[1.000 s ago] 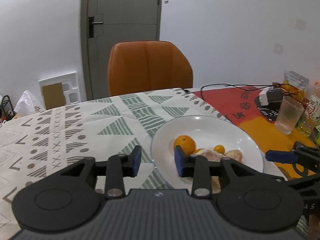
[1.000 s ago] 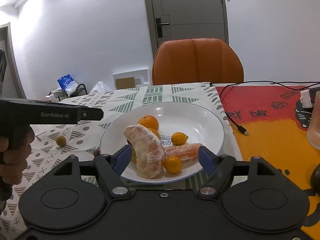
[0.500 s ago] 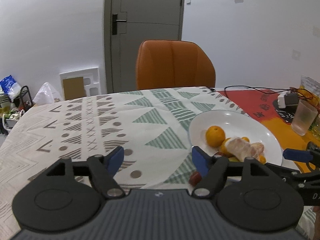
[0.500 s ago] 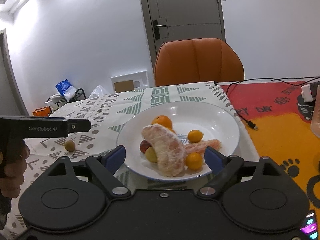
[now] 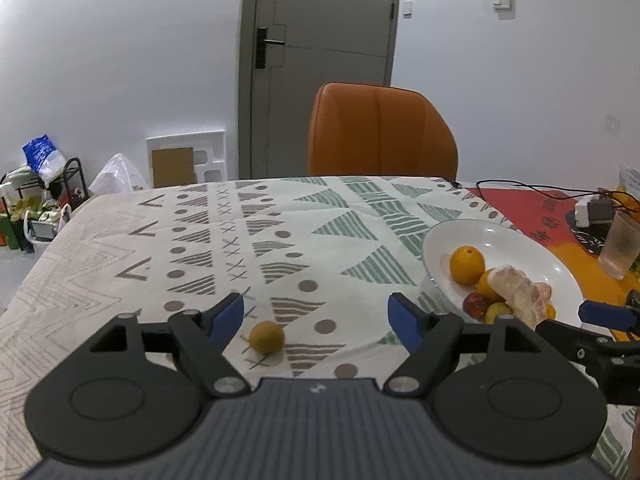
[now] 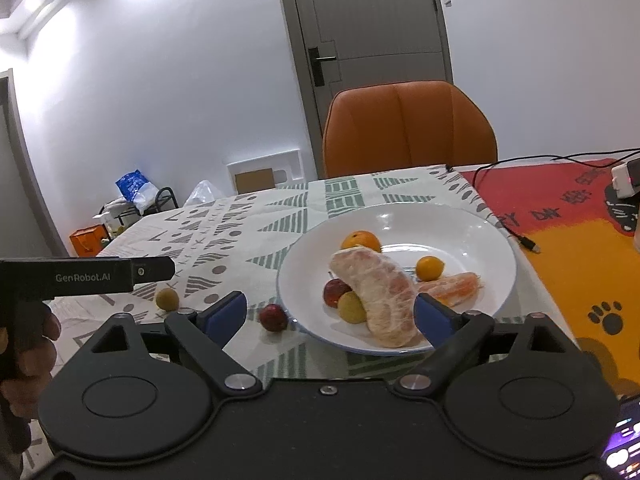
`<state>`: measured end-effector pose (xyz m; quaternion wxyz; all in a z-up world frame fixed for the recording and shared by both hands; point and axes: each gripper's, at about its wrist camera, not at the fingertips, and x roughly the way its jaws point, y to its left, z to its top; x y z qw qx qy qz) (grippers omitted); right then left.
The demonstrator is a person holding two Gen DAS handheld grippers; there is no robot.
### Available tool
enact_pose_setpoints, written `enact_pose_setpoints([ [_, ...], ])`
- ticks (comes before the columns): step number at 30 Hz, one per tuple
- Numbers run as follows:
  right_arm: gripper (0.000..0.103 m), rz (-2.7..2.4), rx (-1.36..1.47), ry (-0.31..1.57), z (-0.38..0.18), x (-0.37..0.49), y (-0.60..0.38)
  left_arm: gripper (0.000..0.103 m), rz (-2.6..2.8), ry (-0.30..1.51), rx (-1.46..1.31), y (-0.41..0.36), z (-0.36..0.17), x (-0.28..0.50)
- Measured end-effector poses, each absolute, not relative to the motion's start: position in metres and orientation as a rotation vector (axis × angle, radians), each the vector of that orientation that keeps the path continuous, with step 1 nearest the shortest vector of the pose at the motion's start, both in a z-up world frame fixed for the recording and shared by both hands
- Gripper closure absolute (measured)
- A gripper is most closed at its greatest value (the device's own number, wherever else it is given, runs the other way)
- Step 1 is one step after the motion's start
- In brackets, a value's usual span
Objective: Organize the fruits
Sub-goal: 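Grasp another red plum with the right tool while the left tool grasps a yellow fruit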
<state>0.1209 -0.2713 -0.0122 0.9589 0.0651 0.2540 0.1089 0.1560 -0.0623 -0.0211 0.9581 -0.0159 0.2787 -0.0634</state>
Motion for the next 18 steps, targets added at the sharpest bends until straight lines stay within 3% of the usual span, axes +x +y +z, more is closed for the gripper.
enact_pose_setpoints([
  [12,0.008,0.295,0.154,0.528,-0.019,0.123,-0.248,0.025,-0.097,0.58,-0.044,-0.046,-0.03,0.149],
  [18,0.028,0.353,0.143,0.538,-0.021,0.123,-0.232,0.025,-0.099,0.579,-0.052,-0.039,-0.033,0.145],
])
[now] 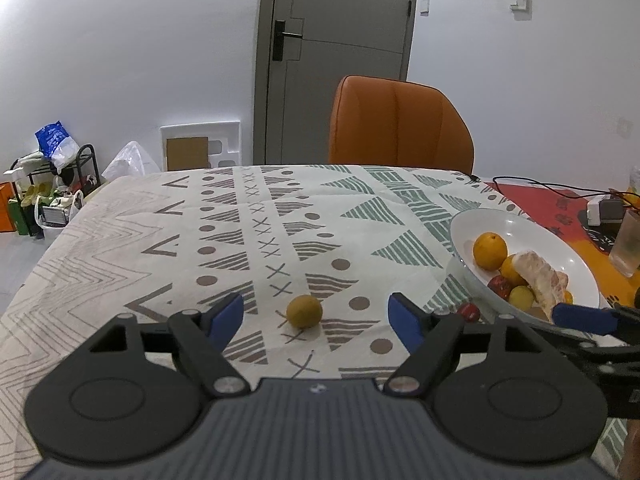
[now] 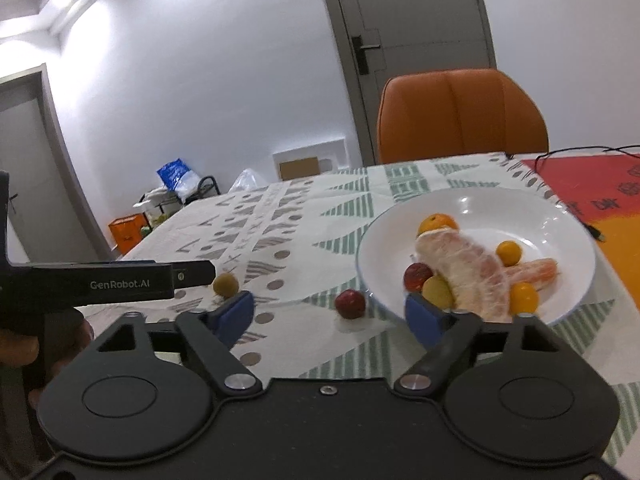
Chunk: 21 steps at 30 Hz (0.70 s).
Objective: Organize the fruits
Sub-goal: 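Grasp another red plum with the right tool while the left tool grasps a yellow fruit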
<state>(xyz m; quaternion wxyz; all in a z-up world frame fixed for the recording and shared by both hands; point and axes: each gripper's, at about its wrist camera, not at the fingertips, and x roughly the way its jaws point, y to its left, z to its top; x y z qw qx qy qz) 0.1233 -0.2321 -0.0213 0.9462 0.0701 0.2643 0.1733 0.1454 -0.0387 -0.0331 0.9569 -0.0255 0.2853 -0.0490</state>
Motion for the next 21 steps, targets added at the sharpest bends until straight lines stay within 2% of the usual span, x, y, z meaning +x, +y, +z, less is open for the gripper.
enact_pose_setpoints([
  [3,0.04,0.354,0.137,0.566,-0.025,0.128,-0.225,0.025,-0.094,0.582,-0.057,-0.035,-0.035,0.145],
  [12,0.041,0.271,0.1,0.604,-0.038,0.14,-0.198,0.025,-0.076,0.596,-0.075,-0.019,-0.041,0.142],
  [14,0.044,0.246,0.089,0.609,-0.04,0.143,-0.193,0.025,-0.074,0.596,-0.081,-0.016,-0.042,0.142],
  [18,0.055,0.194,0.082,0.613,-0.044,0.15,-0.187,0.025,-0.073,0.599,-0.097,-0.008,-0.045,0.142],
  [21,0.058,0.152,0.068,0.608,-0.046,0.155,-0.183,0.025,-0.073,0.604,-0.106,-0.003,-0.048,0.142],
])
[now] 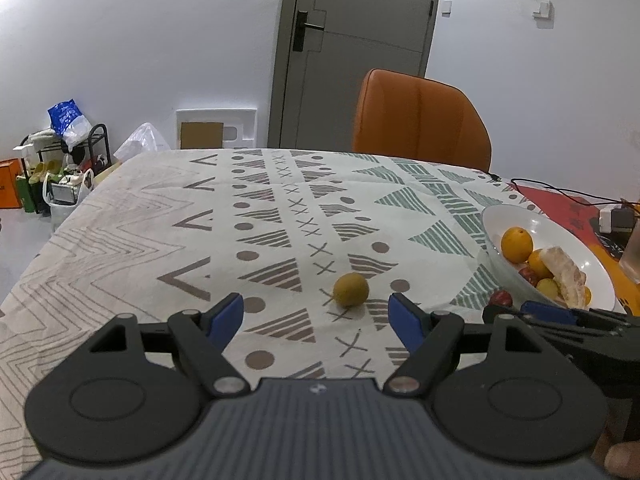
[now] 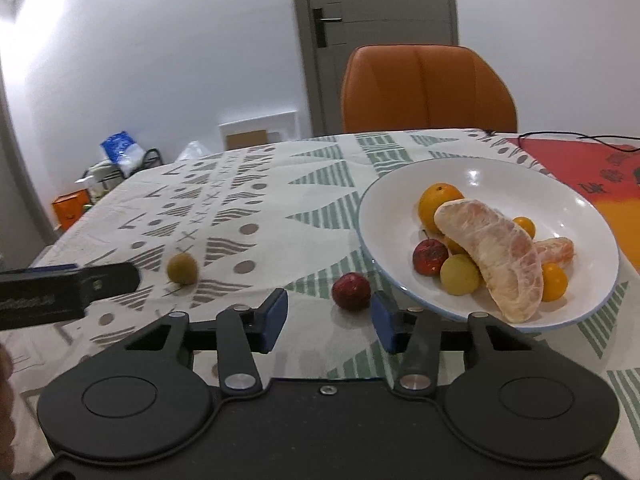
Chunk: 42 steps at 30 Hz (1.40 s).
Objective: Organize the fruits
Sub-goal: 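Grasp another red plum with the right tool while the left tool grasps a yellow fruit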
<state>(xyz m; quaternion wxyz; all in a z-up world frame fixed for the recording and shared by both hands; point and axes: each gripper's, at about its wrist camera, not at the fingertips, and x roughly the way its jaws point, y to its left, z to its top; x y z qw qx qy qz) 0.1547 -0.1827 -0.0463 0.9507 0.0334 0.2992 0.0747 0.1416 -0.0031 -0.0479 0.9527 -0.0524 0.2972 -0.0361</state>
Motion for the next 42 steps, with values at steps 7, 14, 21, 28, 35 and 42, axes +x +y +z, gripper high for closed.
enact_pose_setpoints([
  [7,0.063,0.091,0.033,0.615,-0.051,0.163,-0.174,0.025,-0.08,0.603,-0.126,0.006,-0.05,0.143],
  [14,0.078,0.071,0.023,0.628,-0.056,0.171,-0.173,0.027,-0.101,0.608,-0.135,0.004,-0.052,0.149],
  [21,0.082,0.118,0.057,0.613,-0.053,0.169,-0.179,0.033,-0.109,0.606,-0.139,-0.003,-0.054,0.154],
  [28,0.082,0.166,0.085,0.59,-0.043,0.166,-0.185,0.044,-0.117,0.611,-0.135,-0.011,-0.056,0.162],
  [35,0.082,0.222,0.091,0.569,-0.033,0.16,-0.187,0.051,-0.115,0.618,-0.135,-0.019,-0.059,0.171],
  [42,0.082,0.237,0.09,0.532,-0.02,0.156,-0.196,0.08,-0.108,0.667,-0.158,-0.024,-0.068,0.186],
])
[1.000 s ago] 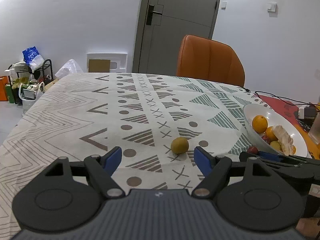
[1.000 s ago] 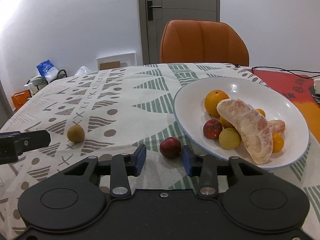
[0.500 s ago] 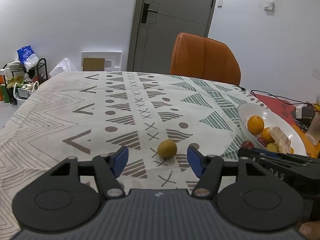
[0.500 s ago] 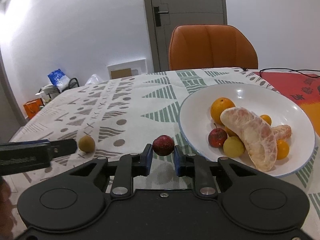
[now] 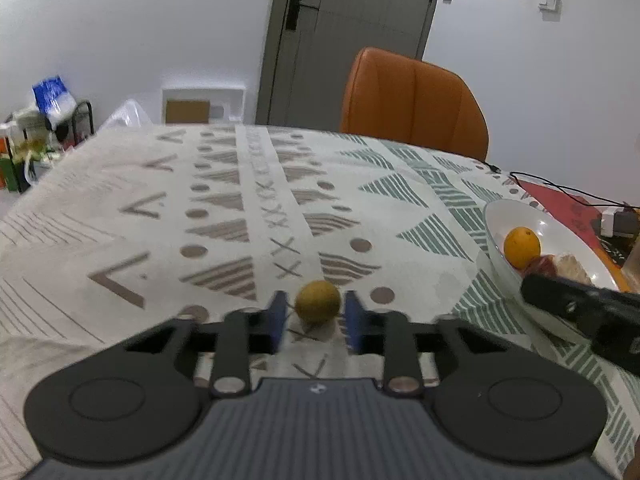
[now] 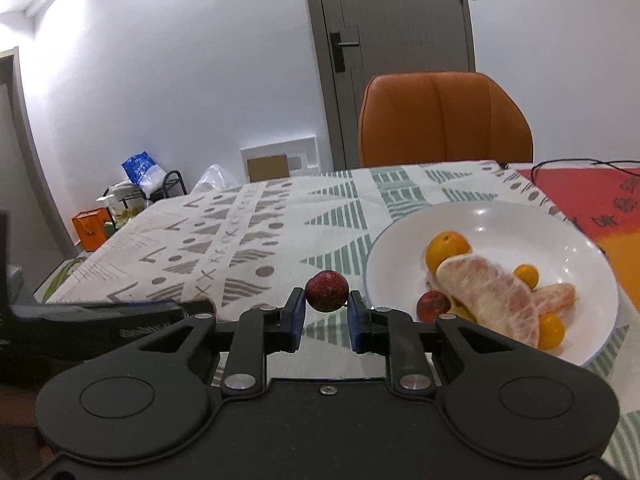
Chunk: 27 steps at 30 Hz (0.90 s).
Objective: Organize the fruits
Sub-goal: 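Grasp another red plum with the right tool while the left tool grasps a yellow fruit, then place the plum in the plate with the right tool while the left tool drops its yellow fruit in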
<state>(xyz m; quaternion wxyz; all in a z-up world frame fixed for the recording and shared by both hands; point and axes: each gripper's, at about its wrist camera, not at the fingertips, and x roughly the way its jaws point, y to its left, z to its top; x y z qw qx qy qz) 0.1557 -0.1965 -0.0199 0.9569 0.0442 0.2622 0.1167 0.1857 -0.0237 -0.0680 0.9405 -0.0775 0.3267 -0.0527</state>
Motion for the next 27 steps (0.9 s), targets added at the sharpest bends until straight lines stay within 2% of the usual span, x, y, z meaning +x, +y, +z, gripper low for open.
enact_pose_setpoints([
  [27,0.082,0.1,0.145,0.467,-0.011,0.157,-0.287,0.08,-0.246,0.577,-0.072,-0.107,-0.029,0.188],
])
